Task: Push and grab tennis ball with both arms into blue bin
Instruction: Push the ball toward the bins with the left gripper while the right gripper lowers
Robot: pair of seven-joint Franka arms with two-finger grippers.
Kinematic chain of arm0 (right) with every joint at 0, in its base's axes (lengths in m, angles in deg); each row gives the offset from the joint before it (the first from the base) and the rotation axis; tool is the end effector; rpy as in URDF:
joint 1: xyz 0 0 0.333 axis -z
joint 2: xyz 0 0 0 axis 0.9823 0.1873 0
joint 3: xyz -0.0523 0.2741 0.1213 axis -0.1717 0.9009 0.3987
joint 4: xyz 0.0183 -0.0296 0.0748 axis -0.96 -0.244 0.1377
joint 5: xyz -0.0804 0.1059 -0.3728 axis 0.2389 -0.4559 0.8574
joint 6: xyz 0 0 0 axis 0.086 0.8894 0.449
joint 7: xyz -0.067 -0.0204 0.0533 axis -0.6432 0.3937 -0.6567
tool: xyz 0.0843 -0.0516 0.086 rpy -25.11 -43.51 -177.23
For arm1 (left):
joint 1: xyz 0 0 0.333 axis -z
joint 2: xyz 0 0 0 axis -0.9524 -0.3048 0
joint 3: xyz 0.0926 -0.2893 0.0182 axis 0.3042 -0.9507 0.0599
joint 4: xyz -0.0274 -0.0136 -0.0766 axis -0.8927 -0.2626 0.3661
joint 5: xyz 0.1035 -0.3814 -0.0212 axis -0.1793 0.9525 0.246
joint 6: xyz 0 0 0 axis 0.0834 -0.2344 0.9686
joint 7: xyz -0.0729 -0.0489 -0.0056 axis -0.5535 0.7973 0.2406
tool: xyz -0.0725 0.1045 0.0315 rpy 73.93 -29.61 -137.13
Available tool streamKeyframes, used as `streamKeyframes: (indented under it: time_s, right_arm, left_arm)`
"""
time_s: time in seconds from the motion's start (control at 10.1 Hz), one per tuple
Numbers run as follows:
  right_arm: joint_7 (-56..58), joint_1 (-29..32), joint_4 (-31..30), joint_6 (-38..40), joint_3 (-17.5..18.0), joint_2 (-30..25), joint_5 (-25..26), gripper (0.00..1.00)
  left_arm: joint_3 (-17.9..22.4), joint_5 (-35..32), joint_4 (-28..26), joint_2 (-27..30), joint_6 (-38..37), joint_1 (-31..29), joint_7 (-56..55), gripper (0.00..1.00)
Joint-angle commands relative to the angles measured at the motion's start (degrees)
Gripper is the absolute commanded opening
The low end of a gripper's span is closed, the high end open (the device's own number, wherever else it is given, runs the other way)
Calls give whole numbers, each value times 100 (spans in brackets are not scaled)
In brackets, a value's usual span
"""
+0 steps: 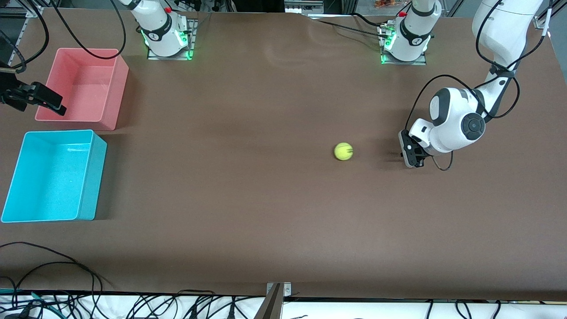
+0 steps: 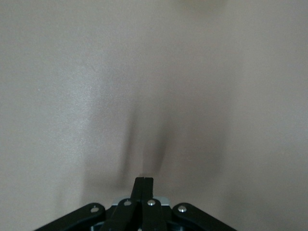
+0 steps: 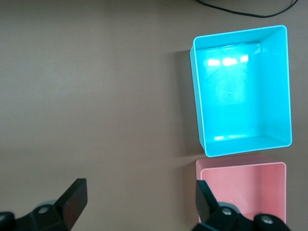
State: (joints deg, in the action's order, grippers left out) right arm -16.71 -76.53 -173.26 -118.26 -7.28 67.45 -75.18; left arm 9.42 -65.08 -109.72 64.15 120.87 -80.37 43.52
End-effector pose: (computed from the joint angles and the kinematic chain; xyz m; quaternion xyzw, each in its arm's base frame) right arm 0.5663 -0.0155 0.5861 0.9987 -0.0484 0.0125 0.0088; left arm 0.5228 -0.0434 0.1477 0.7796 -0.6205 -0.0076 0.0852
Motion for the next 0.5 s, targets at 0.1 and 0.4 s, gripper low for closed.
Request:
streamKeyframes:
  time_s: [0.1,0.4]
  right_arm:
    - [-40,40,133,34,14,46,-81,100]
    - [-5,93,151,-27,-65,283,-89,100]
  left_arm:
    - [-21,24,32,-9,43,-15,10,0]
    - [-21,24,32,-9,43,-15,10,0]
